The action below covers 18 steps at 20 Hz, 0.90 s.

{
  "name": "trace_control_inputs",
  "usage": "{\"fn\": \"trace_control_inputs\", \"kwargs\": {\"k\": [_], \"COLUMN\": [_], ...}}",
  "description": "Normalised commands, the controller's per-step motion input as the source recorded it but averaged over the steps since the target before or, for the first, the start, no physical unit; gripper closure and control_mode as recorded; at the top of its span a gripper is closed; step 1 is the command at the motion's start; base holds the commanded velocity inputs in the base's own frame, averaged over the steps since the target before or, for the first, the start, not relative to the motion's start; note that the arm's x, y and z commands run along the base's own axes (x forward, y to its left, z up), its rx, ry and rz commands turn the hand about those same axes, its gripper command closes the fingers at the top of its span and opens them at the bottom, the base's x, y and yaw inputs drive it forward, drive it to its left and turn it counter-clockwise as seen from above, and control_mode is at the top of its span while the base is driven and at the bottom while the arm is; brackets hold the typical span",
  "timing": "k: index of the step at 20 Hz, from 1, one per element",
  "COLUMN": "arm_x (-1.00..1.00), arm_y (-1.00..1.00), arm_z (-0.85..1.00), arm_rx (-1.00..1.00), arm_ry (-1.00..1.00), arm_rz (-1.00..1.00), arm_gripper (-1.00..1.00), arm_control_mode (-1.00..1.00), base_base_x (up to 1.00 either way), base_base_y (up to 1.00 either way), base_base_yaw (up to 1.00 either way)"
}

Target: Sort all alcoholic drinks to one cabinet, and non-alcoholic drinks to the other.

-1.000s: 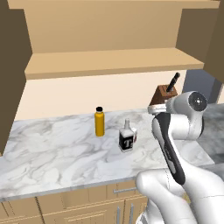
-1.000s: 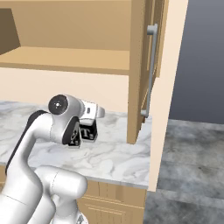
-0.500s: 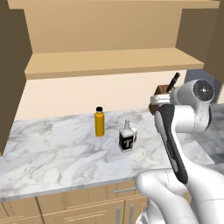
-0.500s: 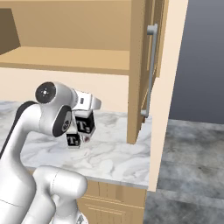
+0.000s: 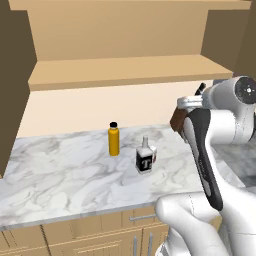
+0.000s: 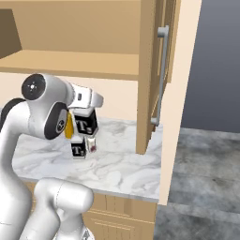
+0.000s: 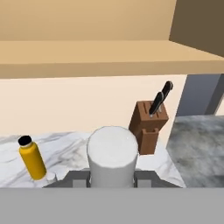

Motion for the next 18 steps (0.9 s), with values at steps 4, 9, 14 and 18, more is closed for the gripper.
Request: {"fn": "trace_control_inputs", "kwargs": {"k": [4,9,14,18], "arm_x": [-0.21,-0.1,-0.02,0.0], "arm_y": [0.06,0.15,0.16,0.17], "arm_z": [0.45,0.4,0.45,0.49], "arm_rx": [0.0,0.0,0.0,0.0], "arm_ry": [-0.04,-0.03,-0.05,-0.06], "arm_rz": [0.0,-0.02,-0.02,-0.03], "arm_gripper": [1.0,1.0,1.0,1.0], "arm_control_mode": [-1.0,-1.0,-1.0,-1.0], "base_base_x": [0.0,0.0,0.0,0.0], "base_base_y": [0.0,0.0,0.0,0.0], "base_base_yaw": [0.0,0.0,0.0,0.0]}}
